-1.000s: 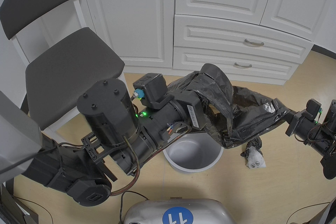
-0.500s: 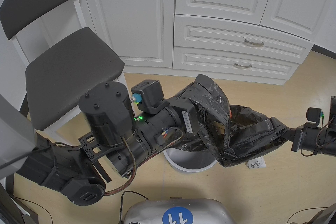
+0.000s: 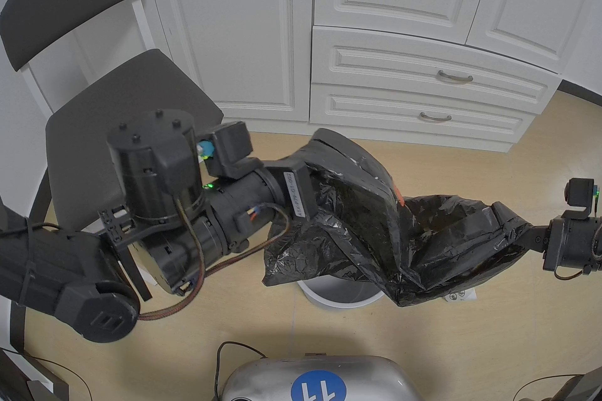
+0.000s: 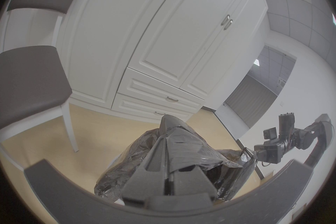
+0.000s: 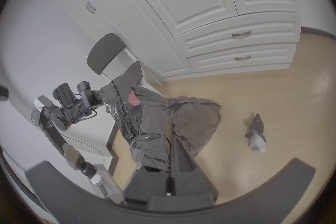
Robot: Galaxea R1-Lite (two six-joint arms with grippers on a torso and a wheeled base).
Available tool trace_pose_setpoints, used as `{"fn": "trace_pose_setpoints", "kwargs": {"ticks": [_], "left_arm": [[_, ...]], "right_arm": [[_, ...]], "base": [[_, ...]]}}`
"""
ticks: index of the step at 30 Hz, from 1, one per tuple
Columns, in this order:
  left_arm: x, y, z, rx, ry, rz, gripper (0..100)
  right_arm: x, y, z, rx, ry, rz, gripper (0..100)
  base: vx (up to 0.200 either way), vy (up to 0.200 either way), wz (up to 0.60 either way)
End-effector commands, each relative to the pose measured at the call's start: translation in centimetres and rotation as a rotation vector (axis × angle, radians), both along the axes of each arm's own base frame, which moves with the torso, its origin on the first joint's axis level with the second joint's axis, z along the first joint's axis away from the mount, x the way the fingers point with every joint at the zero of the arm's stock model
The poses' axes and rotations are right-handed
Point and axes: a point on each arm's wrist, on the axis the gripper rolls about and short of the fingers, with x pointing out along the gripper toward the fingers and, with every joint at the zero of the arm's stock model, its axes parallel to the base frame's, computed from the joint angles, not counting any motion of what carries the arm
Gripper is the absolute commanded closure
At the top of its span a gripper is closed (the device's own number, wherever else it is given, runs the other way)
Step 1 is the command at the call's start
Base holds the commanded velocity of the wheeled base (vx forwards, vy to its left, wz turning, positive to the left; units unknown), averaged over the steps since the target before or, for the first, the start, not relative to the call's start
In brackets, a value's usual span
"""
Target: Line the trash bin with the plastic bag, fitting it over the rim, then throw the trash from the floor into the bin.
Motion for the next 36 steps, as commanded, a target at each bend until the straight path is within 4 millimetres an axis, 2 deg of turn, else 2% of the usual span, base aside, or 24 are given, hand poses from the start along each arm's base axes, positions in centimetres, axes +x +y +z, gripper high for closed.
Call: {"fn": "trace_pose_setpoints", "kwargs": {"ticks": [1, 5, 10, 14, 15, 17, 21, 29, 36], "left_arm": [[-0.2, 2.1, 1.9, -0.044, -0.015, 0.044, 100], [-0.2, 2.8, 1.3, -0.040, 0.007, 0.061, 100], [0.0, 3.4, 1.3, -0.083, 0.043, 0.077, 100], [0.7, 4.6, 1.4, -0.089, 0.045, 0.123, 100], [0.8, 5.8, 1.3, -0.071, 0.052, 0.158, 100], [0.0, 7.1, 1.9, -0.064, 0.060, 0.177, 100], [-1.3, 8.7, 2.6, -0.049, 0.101, 0.164, 100], [-1.3, 8.6, 2.4, -0.041, 0.122, 0.066, 100], [-0.9, 6.4, 0.9, -0.007, 0.164, 0.008, 100]], "right_arm": [[0.4, 1.5, 0.8, 0.041, 0.037, 0.061, 100], [0.7, 2.2, -0.8, 0.010, 0.078, 0.094, 100], [0.7, 2.3, -1.9, 0.018, 0.011, 0.113, 100], [2.2, 3.5, -2.5, 0.041, 0.027, 0.135, 100], [3.5, 4.7, -2.7, 0.095, 0.100, 0.132, 100], [4.3, 6.4, -2.2, 0.187, 0.191, 0.126, 100], [4.9, 7.8, -2.9, 0.220, 0.299, 0.121, 100], [5.4, 7.6, -4.4, 0.153, 0.367, 0.103, 100], [7.1, 4.6, -5.1, 0.080, 0.346, 0.004, 100]], "base": [[0.000, 0.000, 0.00], [0.000, 0.000, 0.00], [0.000, 0.000, 0.00], [0.000, 0.000, 0.00], [0.000, 0.000, 0.00], [0.000, 0.000, 0.00], [0.000, 0.000, 0.00], [0.000, 0.000, 0.00], [0.000, 0.000, 0.00]]}}
